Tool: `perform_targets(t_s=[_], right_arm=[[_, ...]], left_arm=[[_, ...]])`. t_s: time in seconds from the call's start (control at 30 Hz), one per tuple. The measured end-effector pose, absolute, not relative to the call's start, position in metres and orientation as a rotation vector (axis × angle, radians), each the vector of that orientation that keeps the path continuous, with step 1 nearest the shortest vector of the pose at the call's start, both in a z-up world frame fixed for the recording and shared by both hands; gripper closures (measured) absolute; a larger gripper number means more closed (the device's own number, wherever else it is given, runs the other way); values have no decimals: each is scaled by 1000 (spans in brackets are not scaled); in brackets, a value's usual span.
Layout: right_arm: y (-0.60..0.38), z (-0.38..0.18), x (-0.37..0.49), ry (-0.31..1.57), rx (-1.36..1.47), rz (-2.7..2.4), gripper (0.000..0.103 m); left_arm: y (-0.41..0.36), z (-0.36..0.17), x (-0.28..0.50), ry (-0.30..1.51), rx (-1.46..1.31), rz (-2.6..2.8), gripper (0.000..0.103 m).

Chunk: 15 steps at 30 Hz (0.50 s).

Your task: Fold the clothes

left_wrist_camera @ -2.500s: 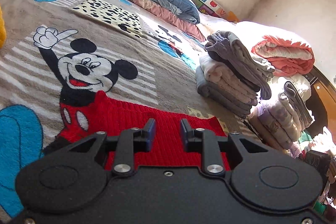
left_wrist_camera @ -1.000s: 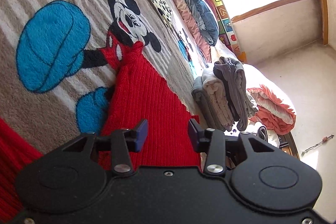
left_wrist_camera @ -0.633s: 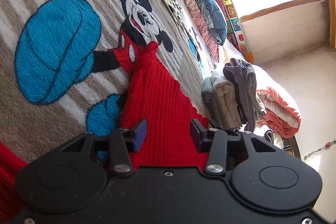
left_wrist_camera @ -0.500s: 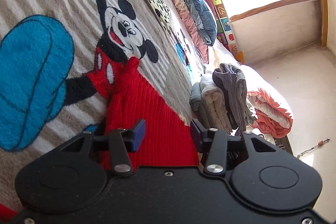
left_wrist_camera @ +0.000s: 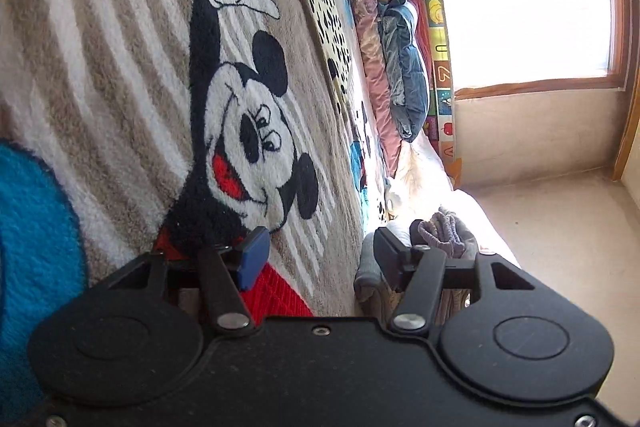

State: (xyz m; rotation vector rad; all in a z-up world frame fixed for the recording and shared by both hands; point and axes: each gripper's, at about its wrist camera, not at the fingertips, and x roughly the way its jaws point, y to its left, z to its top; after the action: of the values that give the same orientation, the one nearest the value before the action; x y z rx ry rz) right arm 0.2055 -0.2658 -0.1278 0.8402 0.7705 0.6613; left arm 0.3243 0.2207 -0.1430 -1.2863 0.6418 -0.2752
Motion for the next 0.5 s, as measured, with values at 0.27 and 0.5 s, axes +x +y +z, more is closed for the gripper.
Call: perform_targets(t_s=[0.27, 0.5], right_arm=[[-264, -111, 124, 731, 637, 644, 54], [-239, -95, 79, 638, 302, 605, 53]], left_arm=[[199, -103, 265, 619, -1215, -327, 38], [147, -85, 184, 683, -955, -339, 38]])
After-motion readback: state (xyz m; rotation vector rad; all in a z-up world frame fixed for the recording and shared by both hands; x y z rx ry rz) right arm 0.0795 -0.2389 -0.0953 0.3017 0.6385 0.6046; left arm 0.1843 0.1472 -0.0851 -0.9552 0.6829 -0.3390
